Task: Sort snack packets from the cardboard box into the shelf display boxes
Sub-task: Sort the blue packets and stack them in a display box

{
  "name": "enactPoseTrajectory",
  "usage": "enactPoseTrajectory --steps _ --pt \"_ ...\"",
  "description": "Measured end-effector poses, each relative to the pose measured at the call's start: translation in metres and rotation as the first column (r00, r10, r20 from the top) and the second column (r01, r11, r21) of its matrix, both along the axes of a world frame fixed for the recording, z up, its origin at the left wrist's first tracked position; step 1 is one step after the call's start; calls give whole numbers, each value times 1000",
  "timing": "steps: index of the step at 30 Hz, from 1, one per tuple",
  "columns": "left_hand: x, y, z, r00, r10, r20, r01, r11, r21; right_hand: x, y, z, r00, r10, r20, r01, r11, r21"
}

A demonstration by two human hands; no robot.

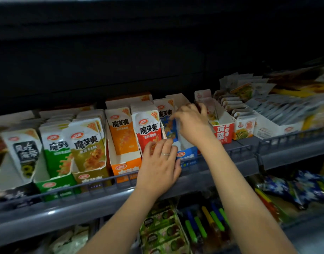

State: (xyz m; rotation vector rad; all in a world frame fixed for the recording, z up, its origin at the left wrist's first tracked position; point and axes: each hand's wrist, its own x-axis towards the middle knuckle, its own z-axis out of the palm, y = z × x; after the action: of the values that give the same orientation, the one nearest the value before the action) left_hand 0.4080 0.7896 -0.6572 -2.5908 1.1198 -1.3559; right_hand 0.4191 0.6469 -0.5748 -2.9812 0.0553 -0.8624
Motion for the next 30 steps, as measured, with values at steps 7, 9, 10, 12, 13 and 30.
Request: enactPoseTrajectory --steps 7,9,10,12,13,30 --pt "-33 24 -1 994 -73 -77 70 996 -49 -81 23 -18 928 194 318 -255 953 164" --pt "-55 47 -10 988 -132 -84 126 990 -67 -103 36 -41 898 271 346 -351 917 191" --pt "-67 62 -17 983 -152 -105 147 988 -54 -113 43 -54 892 305 334 -380 905 190" --pt "-89 93 -33 965 -171 -199 174 985 -3 -129 61 -81 892 364 269 -419 888 189" --pt "-101 109 -43 949 -165 -267 177 984 22 -135 70 -93 893 396 214 -436 880 190" --pt "-245 339 -219 158 162 -974 -56 986 155 -248 186 -396 -13 395 -918 -44 917 396"
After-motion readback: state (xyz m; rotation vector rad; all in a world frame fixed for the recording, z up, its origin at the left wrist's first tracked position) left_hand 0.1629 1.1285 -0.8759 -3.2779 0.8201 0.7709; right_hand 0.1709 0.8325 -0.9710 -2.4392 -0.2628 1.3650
